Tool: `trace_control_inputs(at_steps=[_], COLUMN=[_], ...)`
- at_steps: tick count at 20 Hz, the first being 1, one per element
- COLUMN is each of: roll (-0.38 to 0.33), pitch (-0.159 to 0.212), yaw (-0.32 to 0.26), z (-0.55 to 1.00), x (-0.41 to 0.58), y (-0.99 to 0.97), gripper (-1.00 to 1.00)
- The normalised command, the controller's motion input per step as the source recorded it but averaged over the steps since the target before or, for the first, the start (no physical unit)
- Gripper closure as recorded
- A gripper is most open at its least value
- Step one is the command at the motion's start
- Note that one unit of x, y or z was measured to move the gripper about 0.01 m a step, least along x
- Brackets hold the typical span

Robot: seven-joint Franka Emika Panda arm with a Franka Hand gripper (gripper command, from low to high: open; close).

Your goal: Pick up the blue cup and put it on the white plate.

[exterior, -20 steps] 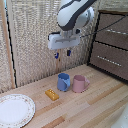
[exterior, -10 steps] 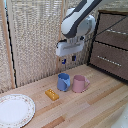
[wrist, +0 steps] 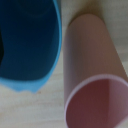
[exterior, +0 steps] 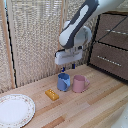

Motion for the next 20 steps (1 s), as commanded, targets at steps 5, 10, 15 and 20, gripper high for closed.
trace_control_inputs(at_steps=[5,10,15,20], roll=[-0.045,-0.02,0.0,0.0], pitch=[0.033,0.032,0.005,-0.003], yaw=[0.0,0.002,0.0,-0.034], z=[-0.35,-0.12,0.0,0.0], x=[0.107,0.122,0.007,0.0], y=[0.0,0.0,0.0,0.0], gripper=[-1.0,1.0,1.0,1.0])
